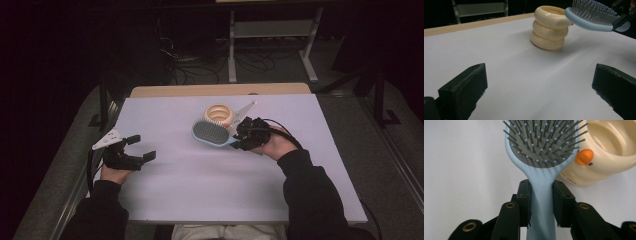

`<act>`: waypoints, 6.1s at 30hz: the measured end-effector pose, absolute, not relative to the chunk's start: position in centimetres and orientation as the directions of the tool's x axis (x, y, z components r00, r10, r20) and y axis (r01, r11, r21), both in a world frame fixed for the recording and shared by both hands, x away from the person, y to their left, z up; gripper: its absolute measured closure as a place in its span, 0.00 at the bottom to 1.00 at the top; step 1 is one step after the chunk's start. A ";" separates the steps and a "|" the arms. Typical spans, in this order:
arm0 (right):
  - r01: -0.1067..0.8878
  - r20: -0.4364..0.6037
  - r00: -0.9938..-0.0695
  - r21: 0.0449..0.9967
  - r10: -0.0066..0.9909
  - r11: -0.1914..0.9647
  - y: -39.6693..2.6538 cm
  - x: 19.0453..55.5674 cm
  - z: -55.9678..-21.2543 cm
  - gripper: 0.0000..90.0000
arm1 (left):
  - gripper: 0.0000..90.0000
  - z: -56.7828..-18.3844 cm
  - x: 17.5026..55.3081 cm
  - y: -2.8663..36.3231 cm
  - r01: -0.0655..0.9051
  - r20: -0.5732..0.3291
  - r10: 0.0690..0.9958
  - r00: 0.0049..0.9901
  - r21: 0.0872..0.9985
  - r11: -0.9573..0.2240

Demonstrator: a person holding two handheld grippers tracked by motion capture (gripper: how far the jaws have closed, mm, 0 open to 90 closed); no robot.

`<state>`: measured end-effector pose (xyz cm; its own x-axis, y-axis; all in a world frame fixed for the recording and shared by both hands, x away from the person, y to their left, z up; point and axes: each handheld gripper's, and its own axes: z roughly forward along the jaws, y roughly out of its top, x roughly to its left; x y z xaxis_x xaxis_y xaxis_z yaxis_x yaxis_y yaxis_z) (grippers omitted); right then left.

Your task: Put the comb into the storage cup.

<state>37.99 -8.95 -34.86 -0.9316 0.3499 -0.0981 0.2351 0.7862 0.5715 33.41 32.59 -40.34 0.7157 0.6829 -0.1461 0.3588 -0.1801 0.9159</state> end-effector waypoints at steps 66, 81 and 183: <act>0.232 -0.166 -0.854 0.725 0.493 0.648 -14.1 36.5 -30.8 0.76 | 0.00 -32.1 37.7 22.4 0.341 -0.187 0.566 0.803 0.923 -0.179; 0.210 -0.172 -0.855 0.747 0.489 0.631 -13.4 36.6 -30.5 0.76 | 0.00 -31.3 38.5 19.1 0.347 -0.196 0.530 0.825 0.916 -0.201; 0.386 0.026 -0.742 0.834 0.670 0.395 -19.0 36.9 -34.2 0.00 | 0.61 -25.4 41.4 19.4 0.421 -0.380 0.464 0.800 0.907 0.016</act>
<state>36.94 -18.99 -34.18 -0.7422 0.6696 0.0262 0.3860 0.3952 0.8335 41.42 19.37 -25.38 0.8002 0.4639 -0.3801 0.4212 0.0164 0.9068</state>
